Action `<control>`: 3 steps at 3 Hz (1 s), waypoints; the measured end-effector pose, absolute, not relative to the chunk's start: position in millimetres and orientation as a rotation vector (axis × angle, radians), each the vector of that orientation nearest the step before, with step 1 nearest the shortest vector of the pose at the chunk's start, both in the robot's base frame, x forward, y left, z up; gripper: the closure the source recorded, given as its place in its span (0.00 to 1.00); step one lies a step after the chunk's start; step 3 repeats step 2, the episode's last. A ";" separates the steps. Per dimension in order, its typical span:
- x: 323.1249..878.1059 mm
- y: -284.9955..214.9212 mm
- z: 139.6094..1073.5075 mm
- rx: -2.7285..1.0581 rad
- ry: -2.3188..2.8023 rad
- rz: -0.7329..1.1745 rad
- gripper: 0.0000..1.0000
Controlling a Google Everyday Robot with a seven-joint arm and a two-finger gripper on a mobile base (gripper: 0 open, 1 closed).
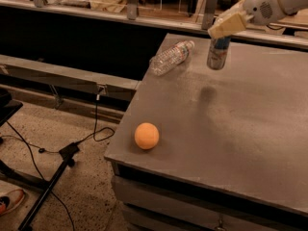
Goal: Pick redbull can
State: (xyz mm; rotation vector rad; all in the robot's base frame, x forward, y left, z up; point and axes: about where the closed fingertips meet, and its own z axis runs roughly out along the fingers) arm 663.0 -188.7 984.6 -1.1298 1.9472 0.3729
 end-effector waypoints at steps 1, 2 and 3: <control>642.5 -180.8 1030.9 -1.153 1.829 0.417 1.00; 641.1 -178.8 1036.1 -1.155 1.814 0.424 1.00; 641.1 -178.8 1036.1 -1.155 1.814 0.424 1.00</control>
Offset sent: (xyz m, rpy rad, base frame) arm -0.0191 0.0074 0.0433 0.0565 -0.0674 0.0599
